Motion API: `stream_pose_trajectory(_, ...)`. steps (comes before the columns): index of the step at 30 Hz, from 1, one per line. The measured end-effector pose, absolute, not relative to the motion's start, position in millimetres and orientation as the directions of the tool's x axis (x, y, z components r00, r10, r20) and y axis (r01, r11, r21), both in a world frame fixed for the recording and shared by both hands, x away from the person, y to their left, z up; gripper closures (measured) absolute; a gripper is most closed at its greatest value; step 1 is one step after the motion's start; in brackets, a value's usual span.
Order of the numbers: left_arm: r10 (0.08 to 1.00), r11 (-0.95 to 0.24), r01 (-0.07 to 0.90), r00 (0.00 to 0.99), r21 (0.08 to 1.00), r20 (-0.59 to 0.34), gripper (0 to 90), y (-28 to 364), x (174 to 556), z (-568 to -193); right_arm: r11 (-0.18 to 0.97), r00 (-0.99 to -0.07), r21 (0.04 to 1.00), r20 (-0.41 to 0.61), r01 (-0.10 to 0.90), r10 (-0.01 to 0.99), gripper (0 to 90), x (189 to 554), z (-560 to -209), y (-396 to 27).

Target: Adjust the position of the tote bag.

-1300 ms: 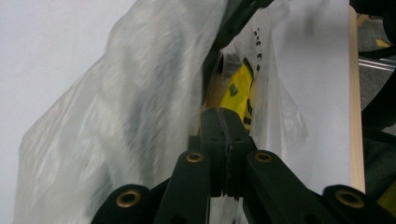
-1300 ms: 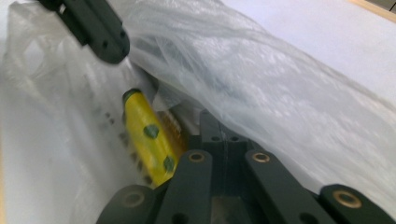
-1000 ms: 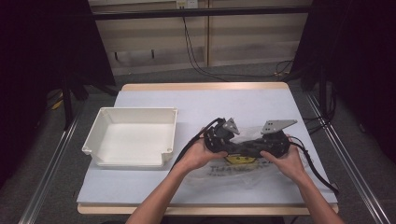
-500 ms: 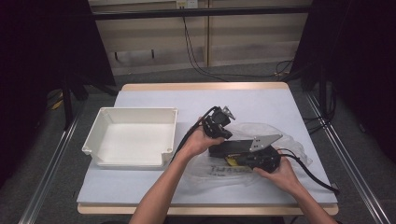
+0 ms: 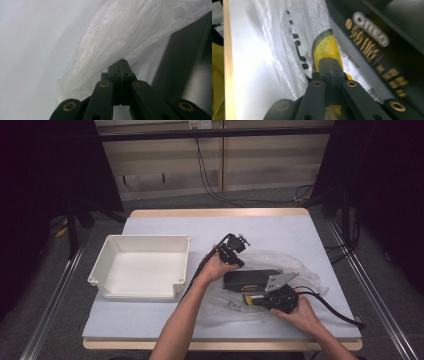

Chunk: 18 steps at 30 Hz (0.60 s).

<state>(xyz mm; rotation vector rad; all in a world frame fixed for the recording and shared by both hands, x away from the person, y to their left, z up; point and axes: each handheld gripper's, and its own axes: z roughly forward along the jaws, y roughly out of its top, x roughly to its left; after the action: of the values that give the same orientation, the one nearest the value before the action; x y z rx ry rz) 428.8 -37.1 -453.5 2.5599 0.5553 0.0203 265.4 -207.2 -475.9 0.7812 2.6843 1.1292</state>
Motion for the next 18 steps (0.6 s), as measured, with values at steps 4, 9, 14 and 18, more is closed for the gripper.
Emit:
stream_pose_trajectory(4,0.408,-0.782,0.395,0.909,0.482,-0.083,90.0,-39,431,-461,0.596,-0.87,0.697,0.083,0.399,0.486,90.0,256,-479,-207)
stream_pose_trajectory(9,0.42,-0.768,0.401,0.904,0.5,-0.08,90.0,-44,438,-463,0.599,-0.873,0.695,0.086,0.398,0.481,90.0,252,-479,-208)
stream_pose_trajectory(14,0.439,-0.75,0.415,0.895,0.514,-0.082,90.0,-43,440,-464,0.608,-0.88,0.695,0.078,0.385,0.468,90.0,248,-478,-207)
stream_pose_trajectory(18,0.427,-0.761,0.402,0.901,0.509,-0.073,90.0,-43,438,-462,0.585,-0.867,0.707,0.079,0.397,0.493,90.0,249,-476,-209)
